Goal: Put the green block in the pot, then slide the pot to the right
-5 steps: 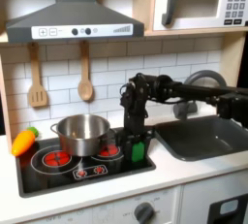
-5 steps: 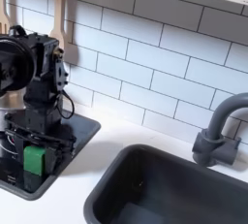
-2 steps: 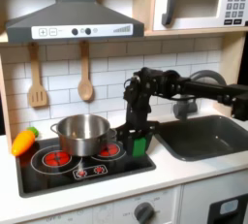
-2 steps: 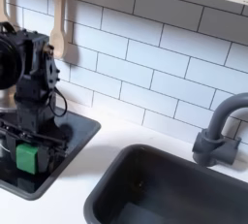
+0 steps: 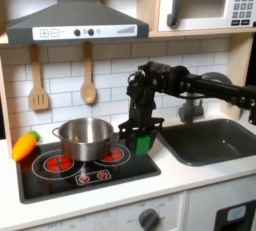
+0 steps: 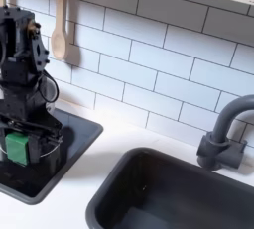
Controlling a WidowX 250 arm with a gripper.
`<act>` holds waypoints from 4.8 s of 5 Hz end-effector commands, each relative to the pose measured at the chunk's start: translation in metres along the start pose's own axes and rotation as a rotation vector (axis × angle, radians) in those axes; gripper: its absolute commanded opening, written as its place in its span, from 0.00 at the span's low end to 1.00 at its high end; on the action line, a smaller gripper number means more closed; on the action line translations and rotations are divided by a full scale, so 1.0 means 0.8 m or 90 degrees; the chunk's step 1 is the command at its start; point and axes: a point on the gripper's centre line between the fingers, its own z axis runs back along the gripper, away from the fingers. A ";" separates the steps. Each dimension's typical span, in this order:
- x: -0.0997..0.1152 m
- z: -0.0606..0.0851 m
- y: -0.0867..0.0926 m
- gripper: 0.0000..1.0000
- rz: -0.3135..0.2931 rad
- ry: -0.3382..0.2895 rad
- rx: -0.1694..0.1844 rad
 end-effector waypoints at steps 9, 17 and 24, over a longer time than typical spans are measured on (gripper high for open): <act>0.103 0.037 0.101 0.00 0.040 -0.175 0.071; 0.093 -0.018 0.081 1.00 0.012 -0.111 0.052; 0.070 -0.021 0.025 1.00 -0.044 -0.093 0.010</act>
